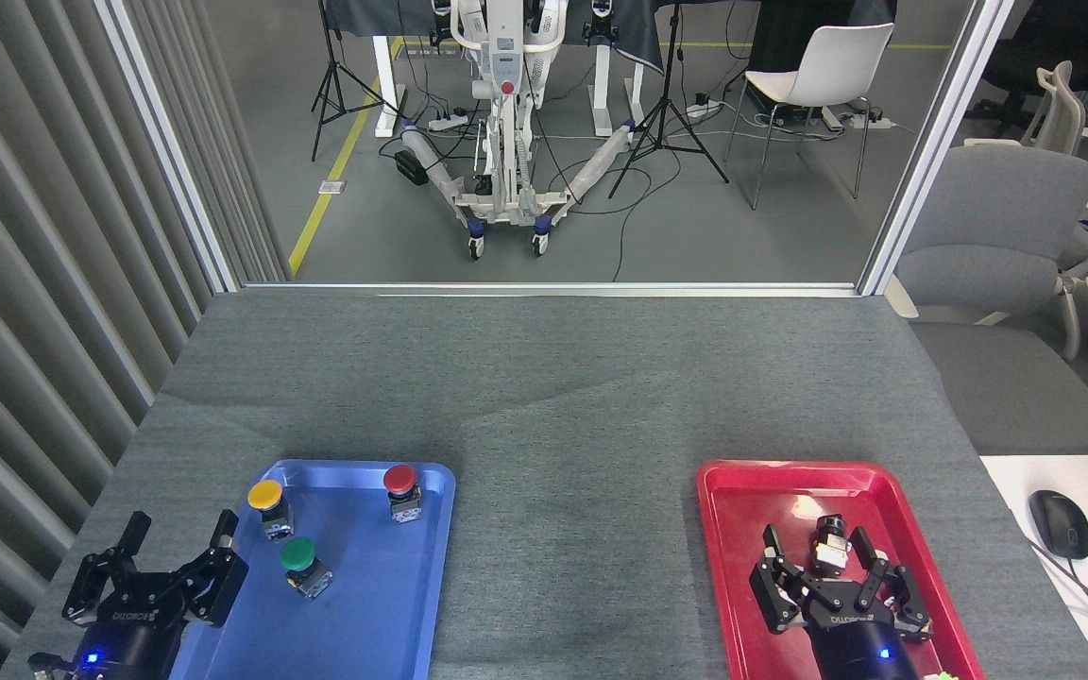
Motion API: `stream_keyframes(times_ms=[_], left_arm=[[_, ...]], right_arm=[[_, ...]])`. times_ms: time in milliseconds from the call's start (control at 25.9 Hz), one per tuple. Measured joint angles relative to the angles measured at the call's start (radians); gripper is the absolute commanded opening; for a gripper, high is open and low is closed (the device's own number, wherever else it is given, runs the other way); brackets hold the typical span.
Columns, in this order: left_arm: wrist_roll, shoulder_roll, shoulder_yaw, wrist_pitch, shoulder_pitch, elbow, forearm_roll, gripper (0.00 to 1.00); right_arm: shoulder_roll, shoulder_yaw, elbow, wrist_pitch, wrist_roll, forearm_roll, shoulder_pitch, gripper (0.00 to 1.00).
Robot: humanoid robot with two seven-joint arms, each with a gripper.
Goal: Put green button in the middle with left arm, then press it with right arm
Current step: 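Move the left gripper toward the green button on the blue tray, then grasp the green button with the left gripper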
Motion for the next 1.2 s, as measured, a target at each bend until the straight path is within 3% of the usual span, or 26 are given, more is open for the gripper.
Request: stream_keyframes(times_ms=[502, 1197], left_arm=[[-0.024, -0.014, -0.005, 0.011, 0.076, -0.078, -0.009, 1.0], [-0.028, -0.021, -0.006, 0.01, 0.094, -0.087, -0.011, 0.99]], right_arm=[[0.001, 0.0, 0.0, -0.001, 0.0, 0.0, 0.0, 1.0], [0.0, 0.0, 0.0, -0.001, -0.001, 0.0, -0.001, 1.0]])
